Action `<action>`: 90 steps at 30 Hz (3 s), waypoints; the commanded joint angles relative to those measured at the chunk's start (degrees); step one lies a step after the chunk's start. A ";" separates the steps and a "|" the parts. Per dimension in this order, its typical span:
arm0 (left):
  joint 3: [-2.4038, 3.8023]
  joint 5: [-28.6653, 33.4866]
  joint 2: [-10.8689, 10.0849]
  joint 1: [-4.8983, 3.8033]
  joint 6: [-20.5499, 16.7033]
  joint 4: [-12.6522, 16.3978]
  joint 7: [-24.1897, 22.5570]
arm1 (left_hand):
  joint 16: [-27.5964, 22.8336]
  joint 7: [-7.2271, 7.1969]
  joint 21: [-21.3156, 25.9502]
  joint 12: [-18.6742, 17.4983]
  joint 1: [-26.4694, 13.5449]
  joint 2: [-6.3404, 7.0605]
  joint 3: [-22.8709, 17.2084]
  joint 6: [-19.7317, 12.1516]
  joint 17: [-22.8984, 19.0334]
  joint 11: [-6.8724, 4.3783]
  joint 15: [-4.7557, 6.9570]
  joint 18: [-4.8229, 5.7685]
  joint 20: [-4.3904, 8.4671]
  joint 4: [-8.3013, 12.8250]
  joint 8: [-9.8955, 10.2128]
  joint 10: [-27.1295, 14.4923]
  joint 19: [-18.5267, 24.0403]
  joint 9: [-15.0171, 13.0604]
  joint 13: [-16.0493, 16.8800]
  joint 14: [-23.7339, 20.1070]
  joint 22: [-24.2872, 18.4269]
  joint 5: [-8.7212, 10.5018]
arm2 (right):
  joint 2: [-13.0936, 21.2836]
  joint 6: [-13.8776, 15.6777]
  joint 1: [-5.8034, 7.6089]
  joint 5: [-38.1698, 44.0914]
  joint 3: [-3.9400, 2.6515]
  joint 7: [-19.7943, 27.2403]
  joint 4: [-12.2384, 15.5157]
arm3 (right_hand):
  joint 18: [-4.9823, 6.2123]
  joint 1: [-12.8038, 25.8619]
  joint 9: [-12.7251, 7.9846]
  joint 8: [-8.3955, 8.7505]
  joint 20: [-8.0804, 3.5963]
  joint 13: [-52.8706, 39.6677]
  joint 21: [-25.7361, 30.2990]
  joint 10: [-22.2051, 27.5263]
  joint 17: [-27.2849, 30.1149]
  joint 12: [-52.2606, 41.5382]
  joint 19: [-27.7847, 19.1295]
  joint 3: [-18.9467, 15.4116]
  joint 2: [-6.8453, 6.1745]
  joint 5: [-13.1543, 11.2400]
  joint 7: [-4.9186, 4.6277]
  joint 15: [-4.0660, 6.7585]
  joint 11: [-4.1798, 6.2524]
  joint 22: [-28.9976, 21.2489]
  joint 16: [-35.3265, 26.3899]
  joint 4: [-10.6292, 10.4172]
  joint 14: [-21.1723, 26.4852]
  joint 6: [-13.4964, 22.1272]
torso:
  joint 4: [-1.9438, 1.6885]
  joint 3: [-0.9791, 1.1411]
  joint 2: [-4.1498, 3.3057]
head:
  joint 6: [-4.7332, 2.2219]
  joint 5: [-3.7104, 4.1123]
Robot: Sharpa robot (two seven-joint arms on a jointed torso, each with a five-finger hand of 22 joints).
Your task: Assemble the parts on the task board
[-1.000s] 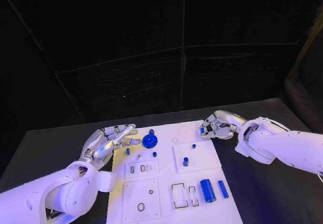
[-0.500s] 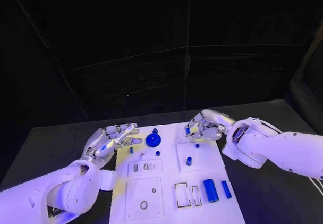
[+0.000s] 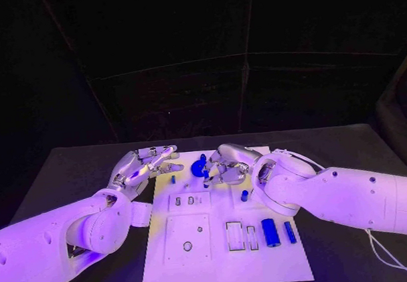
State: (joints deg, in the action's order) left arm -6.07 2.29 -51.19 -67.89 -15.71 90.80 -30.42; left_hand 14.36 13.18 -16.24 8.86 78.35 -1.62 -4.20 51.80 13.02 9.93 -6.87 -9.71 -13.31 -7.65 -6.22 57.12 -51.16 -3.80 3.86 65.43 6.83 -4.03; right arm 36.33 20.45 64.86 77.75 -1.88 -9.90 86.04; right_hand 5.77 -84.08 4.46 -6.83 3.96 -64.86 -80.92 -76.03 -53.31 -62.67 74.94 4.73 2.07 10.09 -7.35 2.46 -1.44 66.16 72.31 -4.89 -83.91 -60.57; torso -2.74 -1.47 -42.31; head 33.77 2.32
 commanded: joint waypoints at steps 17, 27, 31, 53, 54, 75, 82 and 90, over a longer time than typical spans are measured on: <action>0.07 0.50 0.56 -0.36 1.07 -0.56 -0.09 | -0.57 0.18 0.39 -0.43 0.02 -0.33 0.00 -0.32 0.13 0.11 0.03 -0.78 -0.12 0.32 0.40 -0.07 0.02 0.06 -0.07 -0.72 -0.18 -0.13 | -5.89 -3.48 -1.67 10.20 1.89 -4.76 -2.96 | -0.87 0.79 -0.05 -0.12 -0.02 -0.19 0.14 0.18 -0.36 0.06 -0.17 0.43 -0.23 0.38 0.81 0.11 -0.12 -0.04 -0.08 -0.09 -0.74 -1.28 | -0.25 -0.24 0.30 | 0.78 -0.86; 0.07 0.50 0.72 -0.37 1.22 -0.74 -0.04 | -0.60 0.18 0.41 -0.44 0.01 -0.35 0.00 -0.32 0.13 0.12 0.02 -0.78 -0.12 0.33 0.40 -0.07 0.04 0.06 -0.07 -0.75 -0.19 -0.13 | -6.77 -5.70 -2.06 11.08 1.91 -4.86 -3.88 | -0.86 1.21 -0.16 0.11 -0.01 -0.01 0.16 0.28 -0.36 0.31 -0.20 0.64 -0.73 0.32 0.73 0.09 -0.17 -0.09 -0.07 -0.02 -0.76 -1.11 | -0.28 -0.26 0.34 | 1.21 -1.10; 0.07 0.50 0.76 -0.37 1.27 -0.78 -0.03 | -0.60 0.18 0.41 -0.44 0.01 -0.35 0.00 -0.32 0.13 0.12 0.02 -0.78 -0.12 0.33 0.40 -0.07 0.04 0.06 -0.07 -0.75 -0.19 -0.13 | -6.87 -6.46 -2.22 11.34 1.91 -4.91 -3.96 | -0.85 1.41 -0.21 0.24 0.00 0.13 0.18 0.40 -0.27 0.49 -0.23 0.72 -0.90 0.26 0.67 0.06 -0.21 -0.13 -0.11 -0.03 -0.75 -0.99 | -0.24 -0.23 0.37 | 1.36 -1.22; 0.06 0.50 0.73 -0.37 1.41 -0.96 0.07 | -0.64 0.18 0.44 -0.45 -0.01 -0.37 0.01 -0.32 0.15 0.12 0.01 -0.78 -0.13 0.35 0.41 -0.06 0.07 0.06 -0.07 -0.79 -0.21 -0.13 | -6.03 -9.29 -2.39 13.64 1.92 -6.28 -3.08 | -0.82 1.79 -0.32 0.52 0.06 0.51 0.27 0.74 0.04 1.00 -0.34 0.93 -1.56 0.15 0.56 -0.02 -0.30 -0.28 -0.28 0.10 -0.68 -0.77 | -0.22 -0.18 0.44 | 1.50 -1.23; 0.06 0.50 0.73 -0.37 1.42 -0.97 0.07 | -0.64 0.18 0.44 -0.45 -0.01 -0.37 0.01 -0.32 0.15 0.12 0.01 -0.78 -0.13 0.35 0.41 -0.06 0.07 0.06 -0.07 -0.79 -0.21 -0.13 | -6.02 -9.34 -2.39 13.67 1.92 -6.33 -3.05 | -0.82 1.79 -0.32 0.52 0.06 0.51 0.27 0.74 0.04 1.00 -0.34 0.93 -1.56 0.15 0.56 -0.02 -0.30 -0.28 -0.28 0.10 -0.68 -0.77 | -0.23 -0.19 0.45 | 1.49 -1.21; 0.06 0.50 0.71 -0.37 1.49 -1.05 0.18 | -0.64 0.18 0.44 -0.45 -0.01 -0.37 0.01 -0.32 0.15 0.12 0.01 -0.78 -0.13 0.35 0.41 -0.06 0.07 0.06 -0.07 -0.79 -0.21 -0.13 | -6.10 -6.13 -2.40 14.77 1.92 -10.01 -2.66 | -0.47 6.57 -0.57 2.40 0.76 4.77 1.19 3.57 2.30 5.88 -1.51 0.30 -4.74 0.24 -0.37 -0.76 -1.19 -2.10 -1.69 -2.20 -0.16 2.11 | -0.21 -0.12 0.51 | 1.24 -0.56; 0.06 0.50 0.70 -0.37 1.50 -1.07 0.22 | -0.64 0.18 0.44 -0.45 -0.01 -0.37 0.01 -0.32 0.15 0.12 0.01 -0.78 -0.13 0.35 0.41 -0.06 0.07 0.06 -0.07 -0.79 -0.21 -0.13 | -6.14 -5.89 -2.41 14.80 1.92 -9.94 -2.55 | -0.44 6.83 -0.55 2.43 0.79 4.98 1.27 3.70 2.43 6.08 -1.59 0.21 -4.97 0.31 -0.37 -0.78 -1.20 -2.23 -1.79 -2.40 -0.13 2.22 | -0.11 -0.09 0.54 | 1.22 -0.64; 0.06 0.50 0.67 -0.37 1.51 -1.09 0.26 | -0.72 0.18 0.51 -0.51 -0.07 -0.40 0.02 -0.34 0.22 0.13 0.01 -0.80 -0.15 0.41 0.46 -0.07 0.11 0.06 -0.07 -0.82 -0.27 -0.13 | -6.15 -5.90 -2.41 14.80 1.92 -9.92 -2.54 | -0.39 7.68 -0.49 2.44 0.85 5.78 1.41 4.17 2.86 6.85 -1.70 -0.36 -5.80 -0.06 -0.36 -0.83 -1.25 -2.45 -2.09 -2.95 -0.04 2.44 | -0.06 -0.08 0.58 | 1.17 -0.60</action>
State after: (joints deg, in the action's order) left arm -6.07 2.72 -50.54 -68.16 -14.94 89.66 -29.97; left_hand 13.92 13.18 -15.98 8.64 78.35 -1.62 -4.20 51.80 13.19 9.93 -6.87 -9.70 -13.31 -7.66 -5.99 57.12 -51.16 -3.80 3.86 65.02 6.61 -4.03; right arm 30.14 14.86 62.54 92.24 -0.10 -18.93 83.54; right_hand 5.78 -76.78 3.86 -4.60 4.79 -59.12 -79.77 -72.14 -50.50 -56.09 73.71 4.27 -3.87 10.20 -7.78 2.04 -2.66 63.74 70.40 -7.58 -83.93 -58.46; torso -2.83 -1.55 -41.74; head 34.95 1.70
